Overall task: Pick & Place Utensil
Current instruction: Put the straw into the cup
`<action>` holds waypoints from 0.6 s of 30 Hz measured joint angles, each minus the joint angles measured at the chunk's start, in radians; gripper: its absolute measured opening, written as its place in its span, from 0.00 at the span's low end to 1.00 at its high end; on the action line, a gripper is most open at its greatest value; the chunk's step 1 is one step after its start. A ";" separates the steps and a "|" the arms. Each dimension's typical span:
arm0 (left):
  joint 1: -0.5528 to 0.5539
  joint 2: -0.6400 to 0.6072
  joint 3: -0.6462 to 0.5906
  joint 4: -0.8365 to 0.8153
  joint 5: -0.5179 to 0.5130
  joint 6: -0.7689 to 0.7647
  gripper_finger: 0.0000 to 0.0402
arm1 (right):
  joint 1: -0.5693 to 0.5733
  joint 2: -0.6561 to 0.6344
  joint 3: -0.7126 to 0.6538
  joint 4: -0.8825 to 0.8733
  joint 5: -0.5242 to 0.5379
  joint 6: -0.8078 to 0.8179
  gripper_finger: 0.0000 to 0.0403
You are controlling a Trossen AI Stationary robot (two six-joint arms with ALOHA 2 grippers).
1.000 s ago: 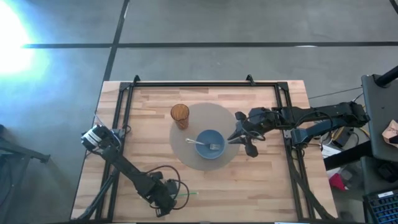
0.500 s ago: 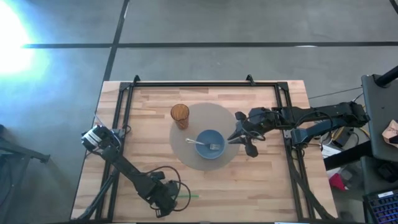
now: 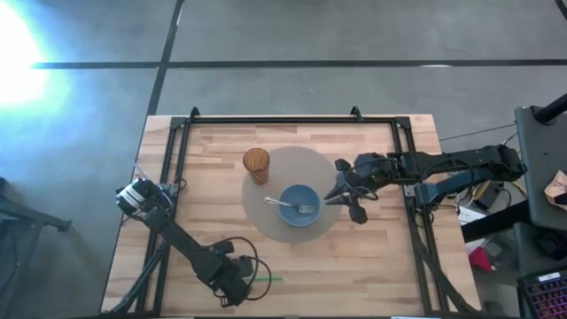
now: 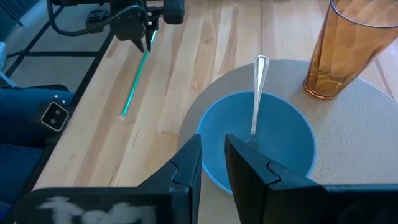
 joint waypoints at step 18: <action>0.000 0.003 -0.039 0.048 0.012 0.026 0.18 | 0.000 0.000 0.000 0.000 0.000 0.000 0.17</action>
